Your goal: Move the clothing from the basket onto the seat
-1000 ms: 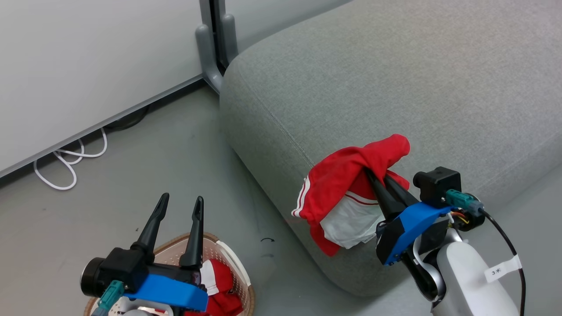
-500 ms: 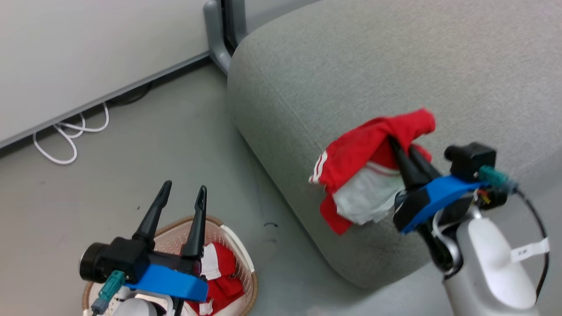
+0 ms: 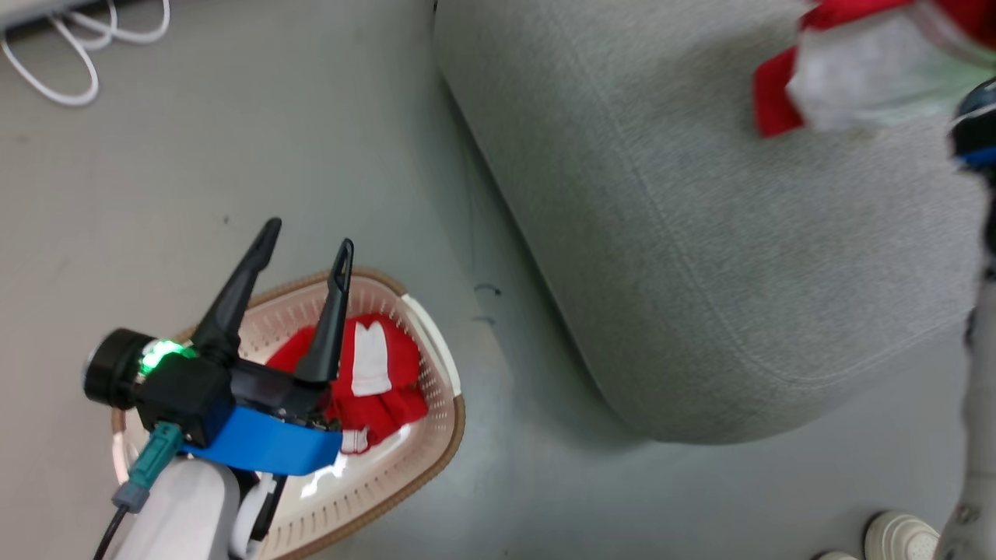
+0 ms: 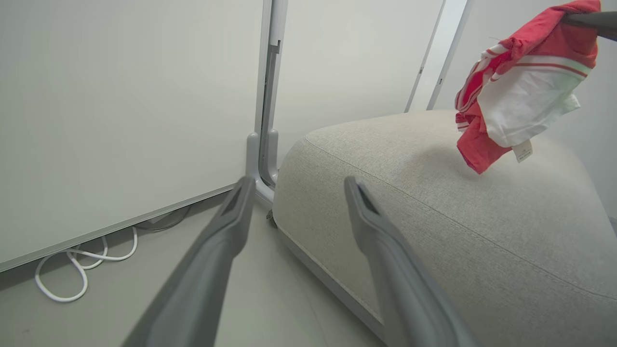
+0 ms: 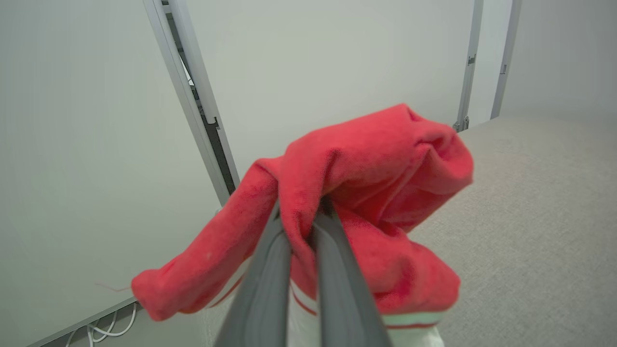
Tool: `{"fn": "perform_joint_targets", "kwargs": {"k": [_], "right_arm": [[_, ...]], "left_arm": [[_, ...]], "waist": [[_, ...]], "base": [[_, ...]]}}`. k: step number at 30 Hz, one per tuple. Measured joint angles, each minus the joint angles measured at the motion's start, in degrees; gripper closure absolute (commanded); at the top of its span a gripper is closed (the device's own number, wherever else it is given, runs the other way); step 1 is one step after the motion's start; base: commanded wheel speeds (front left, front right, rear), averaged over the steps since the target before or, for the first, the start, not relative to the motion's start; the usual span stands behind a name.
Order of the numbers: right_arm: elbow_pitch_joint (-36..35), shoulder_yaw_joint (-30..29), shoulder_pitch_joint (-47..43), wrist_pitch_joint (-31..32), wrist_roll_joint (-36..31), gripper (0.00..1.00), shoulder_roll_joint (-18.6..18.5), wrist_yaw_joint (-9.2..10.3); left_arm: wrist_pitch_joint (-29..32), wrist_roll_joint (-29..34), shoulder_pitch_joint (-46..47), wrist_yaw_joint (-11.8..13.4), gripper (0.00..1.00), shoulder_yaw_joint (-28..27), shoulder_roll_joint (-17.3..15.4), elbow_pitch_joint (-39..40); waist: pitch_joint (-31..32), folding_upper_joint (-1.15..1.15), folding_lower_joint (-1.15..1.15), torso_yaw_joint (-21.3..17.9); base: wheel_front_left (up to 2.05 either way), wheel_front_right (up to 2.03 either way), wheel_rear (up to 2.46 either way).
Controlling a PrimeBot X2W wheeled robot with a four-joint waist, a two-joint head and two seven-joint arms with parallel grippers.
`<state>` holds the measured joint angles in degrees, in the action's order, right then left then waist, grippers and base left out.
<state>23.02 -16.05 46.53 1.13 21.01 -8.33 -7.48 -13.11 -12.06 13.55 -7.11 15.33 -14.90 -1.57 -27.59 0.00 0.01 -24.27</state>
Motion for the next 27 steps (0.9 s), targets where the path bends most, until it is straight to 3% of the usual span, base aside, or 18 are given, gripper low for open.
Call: {"fn": "perform_joint_targets", "kwargs": {"k": [6,16,17,19,20,21,27], "right_arm": [[5.97,-7.66,9.79,-0.56,1.80,1.00,-4.98,0.00],[21.46,-13.80,16.17,-2.63,-1.83,1.00,-5.50,0.00],[22.68,-13.93,16.32,-3.04,-2.33,0.94,-5.48,0.00],[24.97,-14.10,16.50,-4.23,-3.53,0.55,-5.60,0.00],[26.14,-14.11,16.67,-4.24,-4.06,0.09,-5.70,0.00],[26.93,-14.08,16.74,-4.60,-4.37,0.00,-5.79,0.00],[30.74,-13.50,16.64,-6.00,-5.73,0.00,-6.90,0.00]], "left_arm": [[2.00,0.80,2.13,0.00,0.00,-0.29,-2.57,6.62],[4.12,2.18,3.08,0.60,0.00,-0.79,-4.71,15.17],[4.11,2.18,3.08,0.70,0.00,-0.80,-4.72,15.30],[3.92,2.14,3.09,0.75,0.00,-0.66,-4.67,15.24],[3.65,2.08,3.09,0.76,0.00,-0.62,-4.60,15.06],[3.42,1.99,3.10,0.77,0.00,-0.58,-4.53,14.77],[1.62,1.30,3.26,0.77,0.00,0.23,-3.55,11.96]], "waist": [[-8.02,0.00,0.00,1.67],[-18.70,0.00,0.01,3.38],[-19.26,0.00,0.01,3.52],[-19.70,0.00,0.01,4.01],[-19.57,0.00,0.01,4.24],[-19.29,0.00,0.00,4.38],[-16.33,0.00,0.00,4.95]], "base": [[0.00,0.00,0.00],[0.00,0.00,0.00],[0.00,0.00,0.00],[0.00,0.00,0.00],[0.00,0.00,0.00],[0.00,0.00,0.00],[0.00,0.00,0.00]]}}
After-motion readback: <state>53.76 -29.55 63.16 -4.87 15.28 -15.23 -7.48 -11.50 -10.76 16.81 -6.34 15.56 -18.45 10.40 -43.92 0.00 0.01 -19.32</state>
